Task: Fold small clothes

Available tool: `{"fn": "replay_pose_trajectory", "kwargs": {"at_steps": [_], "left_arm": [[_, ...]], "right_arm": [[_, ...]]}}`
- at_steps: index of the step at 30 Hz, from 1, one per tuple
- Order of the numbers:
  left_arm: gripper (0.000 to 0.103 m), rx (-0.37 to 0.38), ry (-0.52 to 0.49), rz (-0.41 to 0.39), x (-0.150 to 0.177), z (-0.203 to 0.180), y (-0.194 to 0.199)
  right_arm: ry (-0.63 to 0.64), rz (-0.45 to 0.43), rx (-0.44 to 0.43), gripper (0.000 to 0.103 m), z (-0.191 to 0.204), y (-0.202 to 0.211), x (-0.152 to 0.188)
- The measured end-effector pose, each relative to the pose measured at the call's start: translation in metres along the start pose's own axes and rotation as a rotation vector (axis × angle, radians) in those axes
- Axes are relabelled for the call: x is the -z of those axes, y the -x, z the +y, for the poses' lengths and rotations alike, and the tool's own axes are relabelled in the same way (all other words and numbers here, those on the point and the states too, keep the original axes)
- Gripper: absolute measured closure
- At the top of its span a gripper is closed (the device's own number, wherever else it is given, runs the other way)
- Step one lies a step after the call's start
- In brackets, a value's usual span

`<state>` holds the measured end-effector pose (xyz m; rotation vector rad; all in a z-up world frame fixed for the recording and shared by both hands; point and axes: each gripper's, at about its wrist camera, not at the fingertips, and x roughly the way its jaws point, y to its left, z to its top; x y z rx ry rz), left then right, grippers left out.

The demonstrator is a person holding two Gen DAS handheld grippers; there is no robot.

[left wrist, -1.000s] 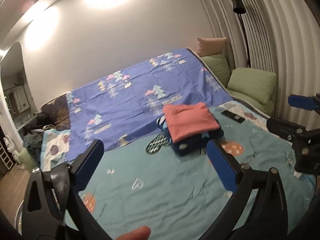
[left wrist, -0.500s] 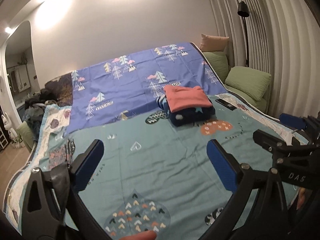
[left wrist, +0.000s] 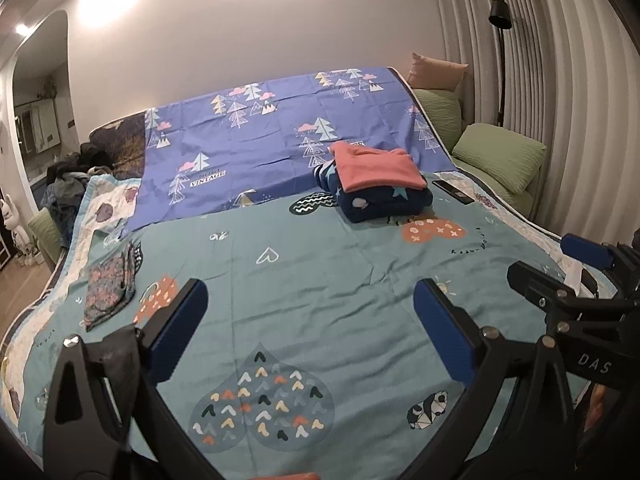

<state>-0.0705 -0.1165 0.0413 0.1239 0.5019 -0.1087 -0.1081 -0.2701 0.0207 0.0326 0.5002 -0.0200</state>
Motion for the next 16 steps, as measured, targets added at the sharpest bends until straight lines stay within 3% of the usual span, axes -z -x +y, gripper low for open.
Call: {"fn": "replay_pose_trajectory", "kwargs": {"at_steps": [16], "left_arm": [[0.001, 0.015, 0.020, 0.036, 0.007, 0.009, -0.012]], "right_arm": [[0.007, 0.017, 0.011, 0.016, 0.010, -0.014, 0.002]]}}
